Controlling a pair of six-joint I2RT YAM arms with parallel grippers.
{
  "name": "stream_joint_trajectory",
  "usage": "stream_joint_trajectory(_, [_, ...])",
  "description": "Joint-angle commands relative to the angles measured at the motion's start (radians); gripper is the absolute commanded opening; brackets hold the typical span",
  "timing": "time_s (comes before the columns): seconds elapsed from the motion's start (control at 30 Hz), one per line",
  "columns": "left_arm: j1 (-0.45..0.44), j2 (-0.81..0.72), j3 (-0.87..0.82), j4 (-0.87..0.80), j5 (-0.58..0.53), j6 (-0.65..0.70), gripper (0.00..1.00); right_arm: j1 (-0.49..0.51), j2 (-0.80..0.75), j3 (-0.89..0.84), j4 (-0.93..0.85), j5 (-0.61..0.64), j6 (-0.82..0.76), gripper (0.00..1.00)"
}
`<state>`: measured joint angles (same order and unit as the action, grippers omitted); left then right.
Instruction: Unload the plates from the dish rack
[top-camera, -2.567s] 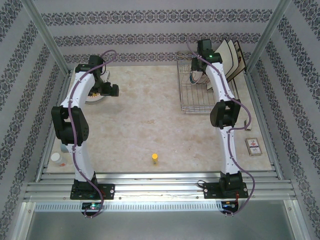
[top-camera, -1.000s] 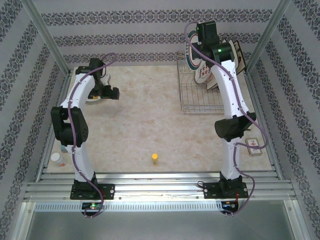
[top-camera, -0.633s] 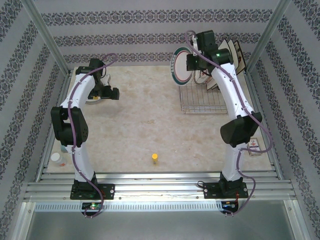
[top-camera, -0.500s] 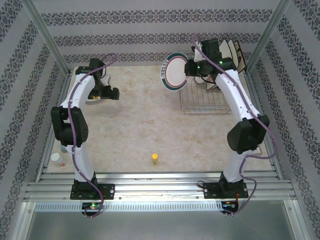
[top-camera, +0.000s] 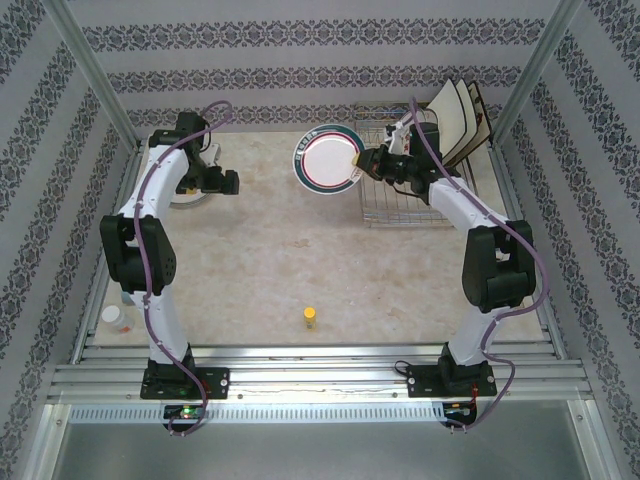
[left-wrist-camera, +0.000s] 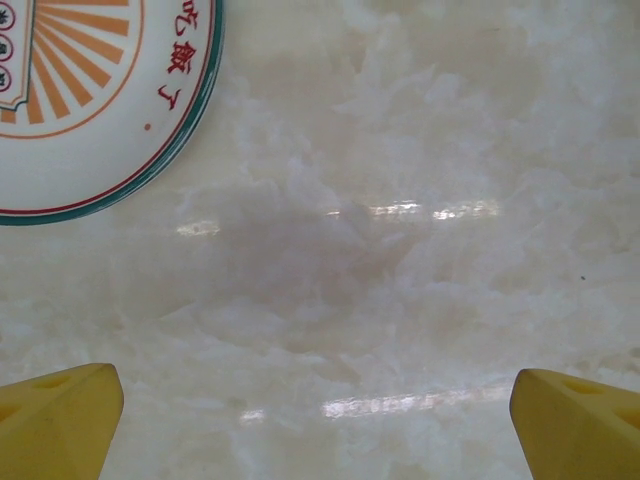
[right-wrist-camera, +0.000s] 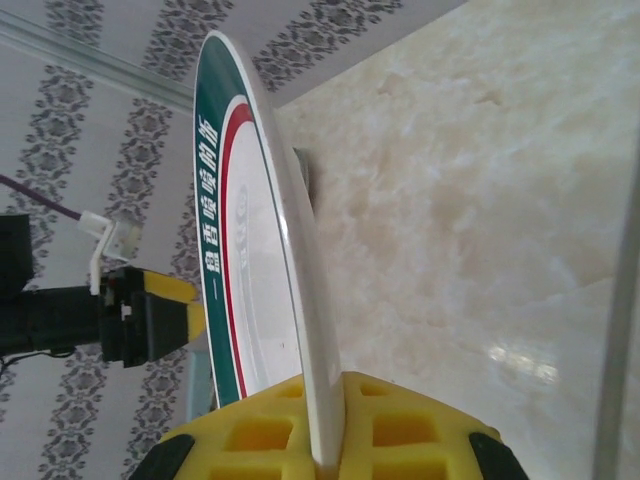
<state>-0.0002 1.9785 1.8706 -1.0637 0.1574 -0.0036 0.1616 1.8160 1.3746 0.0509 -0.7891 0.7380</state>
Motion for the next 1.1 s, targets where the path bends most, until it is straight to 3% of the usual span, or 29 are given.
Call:
stream_joint_trajectory(0.0, [-0.003, -0.068, 0.01, 0.063, 0.136, -0.003, 1.0, 0.01, -0.013, -0.009, 0.151, -0.055, 0.043, 0.0])
stream_joint_trajectory(0.13, [0.067, -0.172, -0.151, 0.387, 0.606, -0.146, 1.0, 0.01, -0.005, -0.016, 0.171, -0.06, 0.055, 0.0])
stream_joint_trajectory(0.23, [0.089, -0.195, -0.245, 0.621, 0.823, -0.311, 1.0, 0.019, 0.008, -0.014, 0.19, -0.071, 0.067, 0.0])
stream_joint_trajectory(0.33, [0.089, -0.19, -0.317, 0.848, 0.95, -0.482, 1.0, 0.045, 0.023, -0.001, 0.211, -0.085, 0.079, 0.0])
stream_joint_trajectory(0.57, [0.087, -0.142, -0.395, 1.081, 0.999, -0.654, 1.0, 0.11, 0.092, 0.081, 0.249, -0.082, 0.134, 0.0])
stream_joint_trajectory(0.8, [0.077, -0.126, -0.418, 1.108, 0.998, -0.669, 1.0, 0.158, 0.167, 0.174, 0.294, -0.085, 0.197, 0.0])
stream_joint_trajectory(1.07, [0.068, -0.113, -0.419, 1.098, 1.004, -0.673, 0.84, 0.185, 0.243, 0.281, 0.276, -0.081, 0.239, 0.0])
